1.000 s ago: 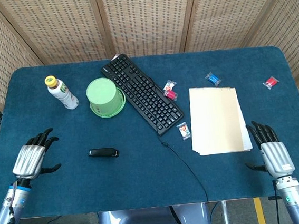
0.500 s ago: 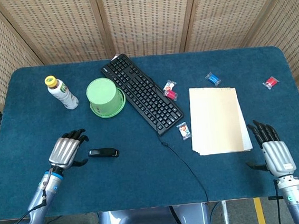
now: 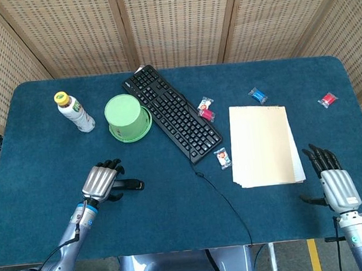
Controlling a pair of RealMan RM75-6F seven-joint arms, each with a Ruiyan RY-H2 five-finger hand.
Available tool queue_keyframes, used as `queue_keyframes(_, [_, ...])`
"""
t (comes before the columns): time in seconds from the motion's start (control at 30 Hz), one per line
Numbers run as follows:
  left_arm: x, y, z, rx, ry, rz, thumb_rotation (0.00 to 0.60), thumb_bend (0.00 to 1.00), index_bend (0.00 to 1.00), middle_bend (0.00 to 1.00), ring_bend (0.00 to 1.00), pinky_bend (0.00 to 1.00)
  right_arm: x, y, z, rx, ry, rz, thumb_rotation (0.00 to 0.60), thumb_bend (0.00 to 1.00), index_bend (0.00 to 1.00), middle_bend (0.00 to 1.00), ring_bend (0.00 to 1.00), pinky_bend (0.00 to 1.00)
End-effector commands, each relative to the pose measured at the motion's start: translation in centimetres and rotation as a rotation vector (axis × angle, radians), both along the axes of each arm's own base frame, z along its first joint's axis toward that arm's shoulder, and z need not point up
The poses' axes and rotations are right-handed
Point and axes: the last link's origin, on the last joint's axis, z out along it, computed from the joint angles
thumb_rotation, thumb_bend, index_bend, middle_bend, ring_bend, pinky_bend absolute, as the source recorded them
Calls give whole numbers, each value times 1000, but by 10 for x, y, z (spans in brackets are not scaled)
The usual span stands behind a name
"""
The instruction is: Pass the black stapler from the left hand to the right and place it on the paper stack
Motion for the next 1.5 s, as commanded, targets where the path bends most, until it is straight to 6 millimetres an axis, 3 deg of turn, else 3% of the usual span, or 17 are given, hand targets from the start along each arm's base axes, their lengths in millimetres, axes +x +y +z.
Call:
queue_keyframes(0.03, [5,1,-10,-10,14,-5,600,251,379,211,223,311,-1,-1,2,-2,-10,-4,600,16,97,0,0,4])
queue_keyframes(0.2, [13,1,-26,-26,27,-15,600,300,420,224,233,321,-3,-2,7,-15,-33,-9,600,16,103,0,0,4])
queue_keyframes(0.3, [17,0,-33,-23,35,-28,600,405,483,275,283,361,-4,-2,10,-20,-42,-13,600,16,108,0,0,4])
queue_keyframes(0.4, [22,1,-40,-9,54,-53,600,543,614,398,394,443,-4,-3,12,-25,-54,-13,600,16,110,0,0,4])
queue_keyframes(0.47, [30,1,-45,23,43,-89,600,643,753,522,499,521,-4,-2,14,-32,-62,-13,600,16,112,0,0,4])
queue_keyframes(0.53, [33,1,-46,40,29,-108,600,675,815,579,551,560,-4,-2,15,-32,-65,-13,600,16,112,0,0,4])
queue_keyframes(0.83, [66,14,-32,76,-22,-225,600,677,836,597,578,587,-6,-3,18,-39,-77,-25,600,16,116,0,0,4])
queue_keyframes(1.03, [99,30,-27,99,-24,-291,600,672,836,597,578,586,-11,-4,21,-42,-87,-47,600,17,125,0,0,4])
queue_keyframes(1.33, [166,51,-45,86,-20,-391,600,662,833,597,578,580,-27,-11,25,-44,-105,-108,600,17,127,0,0,4])
queue_keyframes(1.5, [190,55,-61,65,-20,-415,600,660,827,596,578,579,-31,-12,27,-49,-113,-120,600,16,128,0,0,4])
